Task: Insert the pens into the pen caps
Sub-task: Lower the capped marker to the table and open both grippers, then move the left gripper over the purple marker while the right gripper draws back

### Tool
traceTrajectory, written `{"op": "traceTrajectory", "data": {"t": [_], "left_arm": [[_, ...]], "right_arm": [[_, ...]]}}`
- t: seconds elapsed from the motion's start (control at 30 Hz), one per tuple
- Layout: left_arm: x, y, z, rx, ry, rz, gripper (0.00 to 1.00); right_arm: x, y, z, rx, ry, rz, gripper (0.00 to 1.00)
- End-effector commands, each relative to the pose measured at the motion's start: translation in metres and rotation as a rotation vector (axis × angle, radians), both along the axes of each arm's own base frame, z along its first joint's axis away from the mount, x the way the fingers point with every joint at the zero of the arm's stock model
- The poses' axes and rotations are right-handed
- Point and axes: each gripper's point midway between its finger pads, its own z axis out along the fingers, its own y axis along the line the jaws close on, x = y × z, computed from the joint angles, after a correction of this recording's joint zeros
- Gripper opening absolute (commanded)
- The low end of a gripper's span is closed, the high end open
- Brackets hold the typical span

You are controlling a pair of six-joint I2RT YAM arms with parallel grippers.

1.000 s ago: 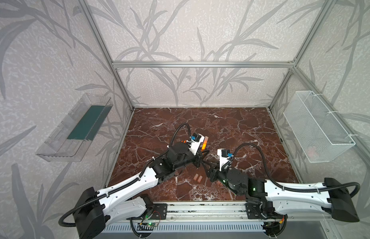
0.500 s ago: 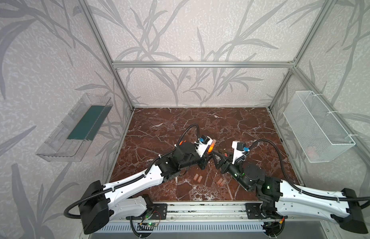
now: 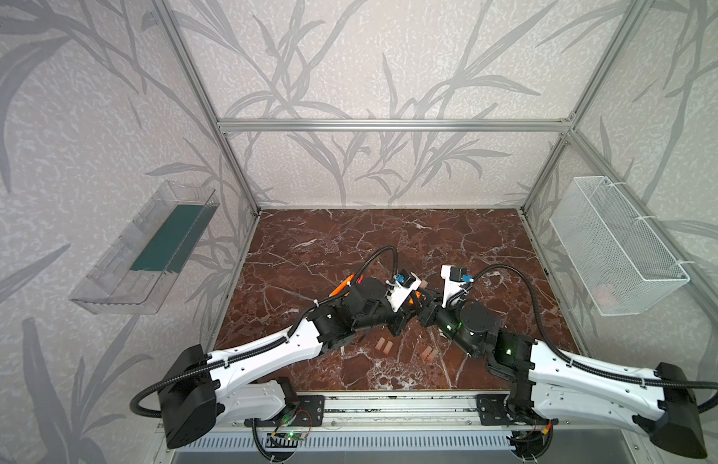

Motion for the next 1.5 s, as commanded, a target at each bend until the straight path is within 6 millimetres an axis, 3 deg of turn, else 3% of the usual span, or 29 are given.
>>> {"op": "traceTrajectory", "data": {"t": [0.0, 0.23, 0.4, 0.57, 0.77, 0.9, 1.07, 1.27, 1.3, 1.47], "left_arm": [[-0.003, -0.007, 0.023, -0.038, -0.045, -0.034, 0.05], [0.015, 0.017, 0.029, -0.046, -0.114, 0.12, 0.37], [0.051, 0.059, 0.032, -0.031, -0.143, 0.372, 0.48], [0.088, 0.115, 0.022, -0.034, -0.093, 0.65, 0.54], [0.114, 0.169, 0.003, 0.034, -0.029, 0.914, 0.61], [0.12, 0.181, -0.004, 0.085, -0.002, 0.973, 0.61], [0.126, 0.179, -0.011, 0.127, 0.021, 0.979, 0.61], [0.129, 0.176, -0.019, 0.163, 0.043, 0.973, 0.61], [0.13, 0.175, -0.02, 0.17, 0.047, 0.973, 0.61], [0.131, 0.174, -0.023, 0.185, 0.053, 0.974, 0.61]], "right_arm": [[0.006, -0.01, -0.011, -0.01, 0.023, -0.039, 0.1], [0.015, -0.045, -0.042, -0.129, 0.097, -0.153, 0.01], [0.029, -0.067, -0.074, -0.269, 0.194, -0.22, 0.0], [0.042, -0.054, -0.115, -0.432, 0.326, -0.172, 0.0], [0.06, -0.041, -0.155, -0.627, 0.455, -0.151, 0.0], [0.073, -0.045, -0.175, -0.725, 0.525, -0.152, 0.0], [0.083, -0.054, -0.202, -0.83, 0.632, -0.13, 0.0], [0.089, -0.069, -0.217, -0.902, 0.707, -0.108, 0.0], [0.088, -0.072, -0.228, -0.924, 0.732, -0.108, 0.01], [0.089, -0.084, -0.243, -0.967, 0.772, -0.118, 0.08]]}}
